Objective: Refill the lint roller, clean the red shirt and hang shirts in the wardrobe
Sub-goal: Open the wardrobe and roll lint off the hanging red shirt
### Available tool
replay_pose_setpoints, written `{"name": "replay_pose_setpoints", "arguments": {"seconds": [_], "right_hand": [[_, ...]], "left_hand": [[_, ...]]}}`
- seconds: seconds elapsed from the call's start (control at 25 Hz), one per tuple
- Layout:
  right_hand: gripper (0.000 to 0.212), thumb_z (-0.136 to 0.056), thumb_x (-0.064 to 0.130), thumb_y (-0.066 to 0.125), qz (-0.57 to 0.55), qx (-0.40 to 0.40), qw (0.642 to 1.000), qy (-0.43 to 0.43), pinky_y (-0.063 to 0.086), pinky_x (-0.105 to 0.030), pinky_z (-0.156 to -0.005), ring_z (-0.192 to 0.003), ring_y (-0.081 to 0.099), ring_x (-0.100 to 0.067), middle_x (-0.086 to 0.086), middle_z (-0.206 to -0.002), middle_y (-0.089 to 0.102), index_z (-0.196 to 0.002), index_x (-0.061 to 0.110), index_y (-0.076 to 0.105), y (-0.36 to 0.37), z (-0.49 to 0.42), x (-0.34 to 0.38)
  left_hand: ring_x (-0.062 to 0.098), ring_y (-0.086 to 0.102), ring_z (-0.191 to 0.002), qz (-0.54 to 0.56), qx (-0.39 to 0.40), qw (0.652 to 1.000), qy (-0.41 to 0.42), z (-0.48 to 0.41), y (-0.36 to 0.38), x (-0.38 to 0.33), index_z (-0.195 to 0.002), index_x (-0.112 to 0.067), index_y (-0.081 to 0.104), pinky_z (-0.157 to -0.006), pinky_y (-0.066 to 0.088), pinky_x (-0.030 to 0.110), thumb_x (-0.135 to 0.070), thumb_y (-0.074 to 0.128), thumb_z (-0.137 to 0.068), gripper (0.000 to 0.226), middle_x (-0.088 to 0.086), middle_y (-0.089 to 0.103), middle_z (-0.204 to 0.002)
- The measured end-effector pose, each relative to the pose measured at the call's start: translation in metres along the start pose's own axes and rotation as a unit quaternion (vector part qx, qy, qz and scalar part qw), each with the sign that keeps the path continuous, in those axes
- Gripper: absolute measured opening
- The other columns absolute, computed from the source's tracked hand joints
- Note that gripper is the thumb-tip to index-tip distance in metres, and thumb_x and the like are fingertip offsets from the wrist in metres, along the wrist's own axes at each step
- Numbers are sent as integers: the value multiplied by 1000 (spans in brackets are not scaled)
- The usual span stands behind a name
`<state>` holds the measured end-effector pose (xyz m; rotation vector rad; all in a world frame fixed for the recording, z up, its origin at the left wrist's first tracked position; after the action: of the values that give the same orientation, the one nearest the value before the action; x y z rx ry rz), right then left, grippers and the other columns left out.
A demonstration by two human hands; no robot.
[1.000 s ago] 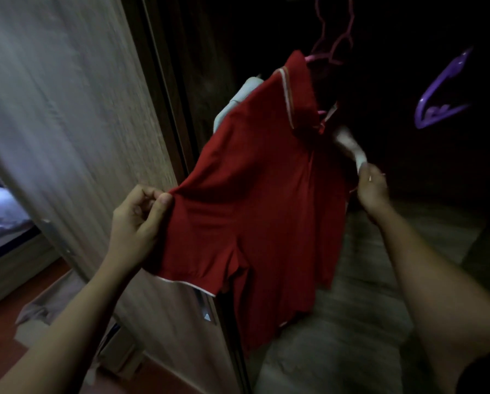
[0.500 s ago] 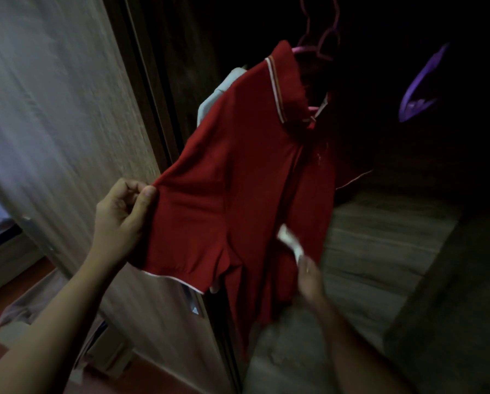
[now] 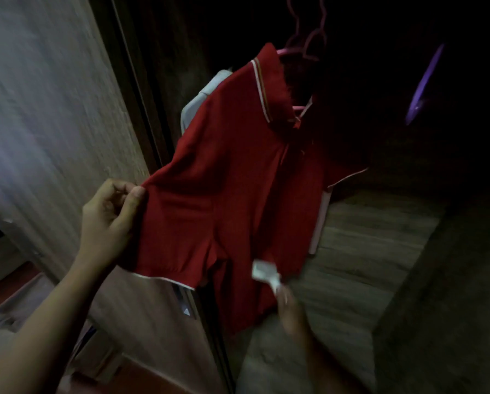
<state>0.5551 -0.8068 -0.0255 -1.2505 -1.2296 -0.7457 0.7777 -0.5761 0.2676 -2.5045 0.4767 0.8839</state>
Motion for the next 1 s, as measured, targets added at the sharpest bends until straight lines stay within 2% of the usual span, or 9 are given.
{"name": "replay_pose_setpoints", "arguments": {"seconds": [0.08, 0.16, 0.32, 0.44, 0.6, 0.76, 0.84, 0.92, 1.0], "right_hand": [[24, -91, 54, 41, 64, 56, 996, 17, 37, 1, -76, -105, 61, -22, -15, -115, 66, -92, 47, 64, 15, 45, -23], [53, -82, 69, 35, 93, -4, 994, -56, 32, 5, -73, -104, 63, -25, -14, -110, 67, -106, 34, 67, 8, 49, -4], [35, -98, 28, 38, 4, -69, 991, -115, 40, -19, -77, -94, 62, -14, 2, -101, 63, -122, 9, 55, -49, -37, 125], [31, -100, 26, 36, -14, -105, 978, -182, 37, -9, -62, -68, 51, 5, 12, -84, 56, -121, 11, 54, -65, -51, 192], [29, -98, 26, 40, -6, -26, 995, -99, 39, -23, -71, -76, 56, 2, 7, -91, 63, -118, 12, 57, -4, 1, 105], [69, -66, 90, 21, 25, 58, 998, 30, 38, -15, -76, -87, 62, 3, 4, -97, 67, -99, 44, 61, 41, 83, -21], [87, -52, 98, 12, 52, 71, 995, 45, 35, -13, -81, -101, 60, -10, 0, -111, 67, -103, 47, 60, 42, 89, -39], [95, -64, 91, 22, 31, 35, 999, 23, 35, -13, -79, -99, 60, -13, -3, -108, 67, -115, 21, 63, 26, 70, -13], [53, -91, 52, 42, 20, -3, 999, -46, 37, -15, -72, -96, 65, -19, -9, -103, 69, -118, 10, 60, 4, 44, 56]], "left_hand": [[-11, 48, -51, -7, -1, 1000, -2, -1, 1, -1, -72, -29, 48, -49, 35, 4, -12, 53, -92, 27, -29, 58, -60], [-11, 48, -50, -10, 1, 1000, -10, -1, 0, -3, -71, -30, 49, -49, 35, 4, -13, 54, -92, 27, -29, 58, -59], [-11, 48, -48, -6, -1, 1000, -14, -1, 0, -2, -70, -29, 49, -48, 34, 3, -12, 54, -92, 28, -29, 58, -56], [-11, 47, -47, 2, -7, 1000, -20, 0, 1, -3, -71, -28, 48, -47, 34, 4, -11, 53, -92, 27, -29, 58, -55], [-10, 47, -46, 18, 0, 1000, -23, 0, 1, -5, -71, -27, 48, -47, 34, 3, -10, 52, -92, 27, -28, 57, -53], [-8, 44, -46, 20, 4, 1000, -20, 0, 1, -2, -72, -27, 48, -47, 32, 5, -13, 54, -92, 25, -23, 56, -53], [-6, 42, -46, 28, 2, 999, -19, -1, -1, 0, -72, -27, 49, -46, 32, 7, -18, 56, -90, 21, -21, 55, -53], [-6, 42, -46, 29, 4, 999, -24, -3, -2, 1, -72, -26, 50, -46, 32, 8, -22, 55, -88, 18, -21, 56, -53], [-6, 42, -45, 21, 4, 999, -25, -3, -1, 0, -71, -27, 49, -45, 32, 8, -19, 56, -90, 21, -22, 56, -52]]}}
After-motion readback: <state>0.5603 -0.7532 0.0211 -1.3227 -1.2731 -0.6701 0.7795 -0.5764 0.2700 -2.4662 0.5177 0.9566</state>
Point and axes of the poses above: each hand's wrist, its own z-axis away from the middle knuckle, its own y-axis out of the palm, x = y × z, the point moved 4 cm from there along -z, towards the middle knuckle
